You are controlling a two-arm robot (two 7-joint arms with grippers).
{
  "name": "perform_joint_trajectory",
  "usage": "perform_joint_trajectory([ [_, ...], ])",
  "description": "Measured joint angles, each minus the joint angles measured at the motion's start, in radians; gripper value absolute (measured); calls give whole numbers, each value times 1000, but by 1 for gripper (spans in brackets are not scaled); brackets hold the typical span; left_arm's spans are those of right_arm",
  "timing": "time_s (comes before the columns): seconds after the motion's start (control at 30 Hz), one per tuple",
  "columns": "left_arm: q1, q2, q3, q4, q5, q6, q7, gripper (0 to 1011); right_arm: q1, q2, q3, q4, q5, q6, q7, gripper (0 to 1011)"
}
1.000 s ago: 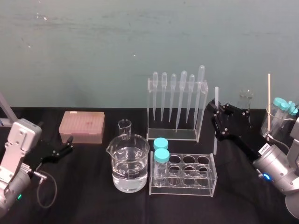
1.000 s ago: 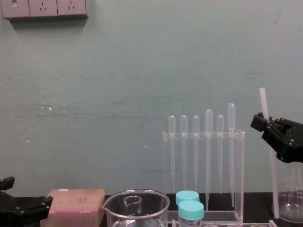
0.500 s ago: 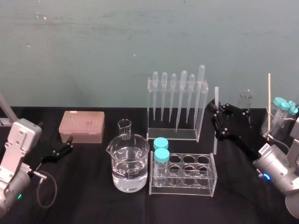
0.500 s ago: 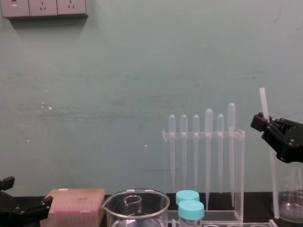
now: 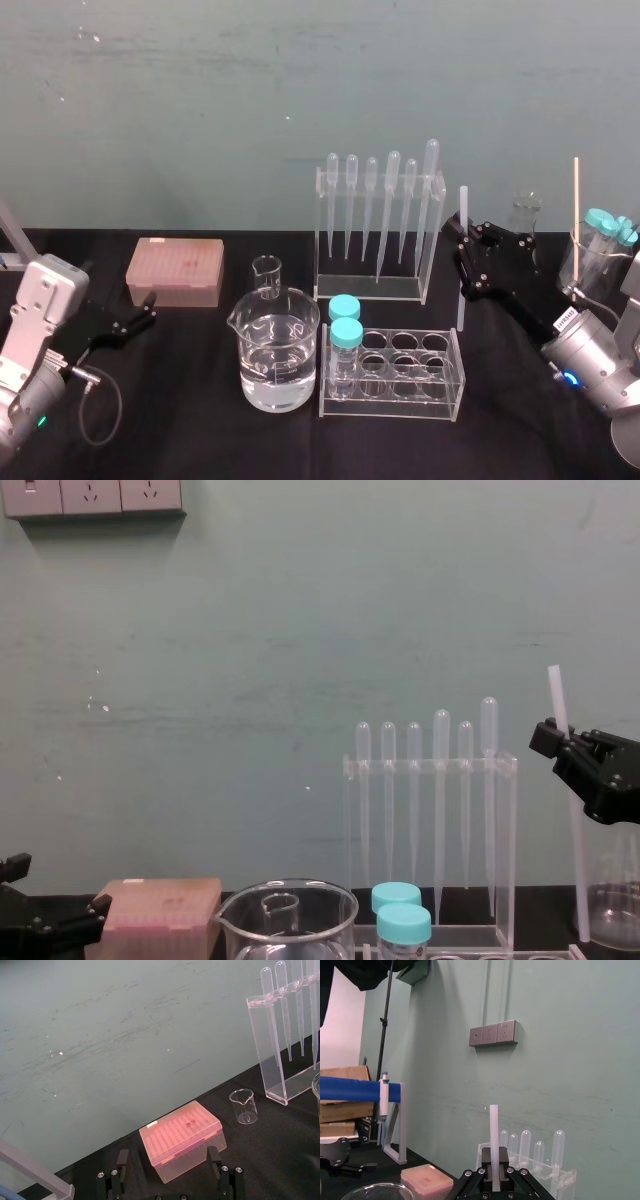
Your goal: Pick up the stirring rod with one hand, then place it down.
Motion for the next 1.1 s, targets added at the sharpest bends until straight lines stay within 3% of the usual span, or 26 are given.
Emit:
perform_joint_trajectory([
  [1.1,0,0,0,0,0,0,0,1000,0,-1,4,0,2,0,13,70],
])
